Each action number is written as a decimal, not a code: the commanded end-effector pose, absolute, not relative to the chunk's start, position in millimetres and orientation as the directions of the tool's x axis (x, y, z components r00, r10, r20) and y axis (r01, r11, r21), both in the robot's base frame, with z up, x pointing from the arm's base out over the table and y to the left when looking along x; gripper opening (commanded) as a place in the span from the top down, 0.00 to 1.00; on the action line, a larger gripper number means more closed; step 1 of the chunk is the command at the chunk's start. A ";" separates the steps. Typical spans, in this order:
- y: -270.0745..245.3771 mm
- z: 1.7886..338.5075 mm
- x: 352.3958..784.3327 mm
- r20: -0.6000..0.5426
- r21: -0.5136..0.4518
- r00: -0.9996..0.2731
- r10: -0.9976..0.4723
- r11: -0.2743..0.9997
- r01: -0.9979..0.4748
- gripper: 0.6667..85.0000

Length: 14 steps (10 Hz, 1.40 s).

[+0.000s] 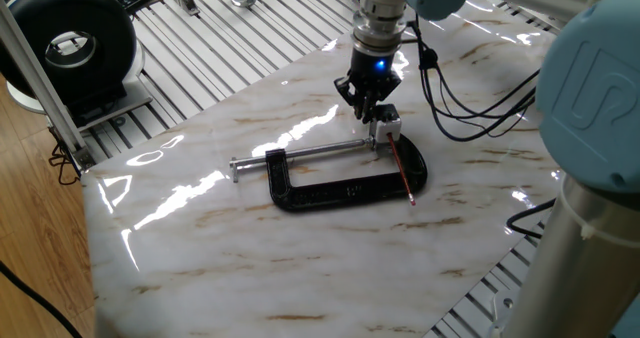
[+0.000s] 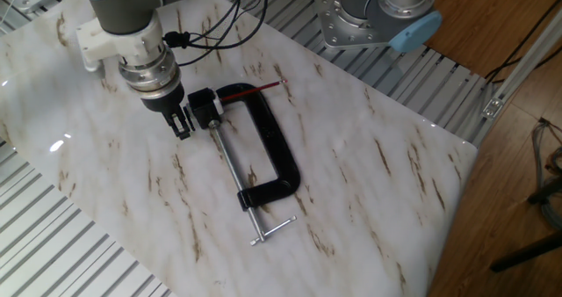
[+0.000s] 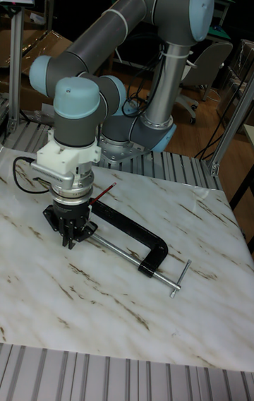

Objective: Sharpen the pencil with a pencil sharpener

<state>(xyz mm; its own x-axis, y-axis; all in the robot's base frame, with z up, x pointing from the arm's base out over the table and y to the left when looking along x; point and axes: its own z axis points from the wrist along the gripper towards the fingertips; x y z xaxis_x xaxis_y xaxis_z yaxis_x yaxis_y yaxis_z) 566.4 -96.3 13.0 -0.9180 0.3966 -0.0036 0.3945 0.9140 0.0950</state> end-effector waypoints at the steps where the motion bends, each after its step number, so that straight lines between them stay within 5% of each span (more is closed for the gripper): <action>1: -103.2 12.0 561.0 0.004 0.098 -0.930 0.369 0.925 0.367 1.00; 10: -113.0 9.1 560.7 -0.018 0.024 -0.936 0.351 0.936 0.350 0.99; 12: -109.2 9.5 565.5 -0.033 0.039 -0.936 0.350 0.937 0.348 0.86; 14: -109.0 10.3 566.2 -0.039 0.043 -0.957 0.286 0.958 0.284 0.58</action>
<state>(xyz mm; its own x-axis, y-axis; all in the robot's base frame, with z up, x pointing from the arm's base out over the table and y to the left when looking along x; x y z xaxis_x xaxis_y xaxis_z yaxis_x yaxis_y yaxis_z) 563.1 -110.5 8.0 -0.9447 0.3267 -0.0295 0.3259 0.9449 0.0306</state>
